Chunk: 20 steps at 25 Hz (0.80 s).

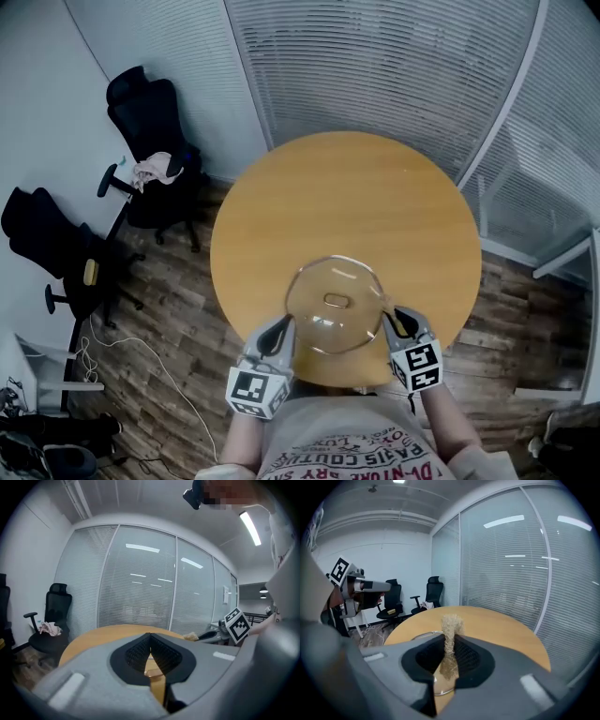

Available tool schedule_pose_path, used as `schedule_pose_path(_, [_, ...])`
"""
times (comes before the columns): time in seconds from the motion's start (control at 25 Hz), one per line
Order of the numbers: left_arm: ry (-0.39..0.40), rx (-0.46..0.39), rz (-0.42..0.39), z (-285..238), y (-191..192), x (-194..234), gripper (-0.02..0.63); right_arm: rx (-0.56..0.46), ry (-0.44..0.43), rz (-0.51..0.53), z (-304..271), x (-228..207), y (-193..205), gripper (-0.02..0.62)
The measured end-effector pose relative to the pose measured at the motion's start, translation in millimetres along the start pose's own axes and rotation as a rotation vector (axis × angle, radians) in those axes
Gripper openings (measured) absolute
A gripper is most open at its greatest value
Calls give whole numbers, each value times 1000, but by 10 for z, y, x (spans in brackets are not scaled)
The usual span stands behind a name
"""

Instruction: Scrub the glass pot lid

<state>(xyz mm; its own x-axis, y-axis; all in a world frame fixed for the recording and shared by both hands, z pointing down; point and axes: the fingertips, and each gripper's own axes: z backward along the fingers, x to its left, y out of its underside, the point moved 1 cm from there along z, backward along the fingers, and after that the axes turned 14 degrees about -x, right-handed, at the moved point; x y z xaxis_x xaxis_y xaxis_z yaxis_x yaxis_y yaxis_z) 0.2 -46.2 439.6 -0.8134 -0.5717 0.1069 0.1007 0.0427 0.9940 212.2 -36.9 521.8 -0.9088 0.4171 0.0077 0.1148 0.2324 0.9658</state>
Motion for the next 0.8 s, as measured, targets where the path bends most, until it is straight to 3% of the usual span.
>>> schedule_pose_path(0.2, [86,-6,16,-363,-75,317,7,19,53,-37,-384,-49,-48,58])
schedule_pose_path(0.32, [124,13,22,-478,20,478,6,37,32,-14,-647,-10,29,58])
schedule_pose_path(0.48, [165,18,58,-615,146,613,7,66,-58,104,-985,-1,276,58])
schedule_pose_path(0.68, [205,57,48,-717,317,685,6,228,-170,186,-1258,-48,706,58])
schedule_pose_path(0.8, [208,79,59,-783,418,756,8,301,-286,255,-1421,-19,844,57])
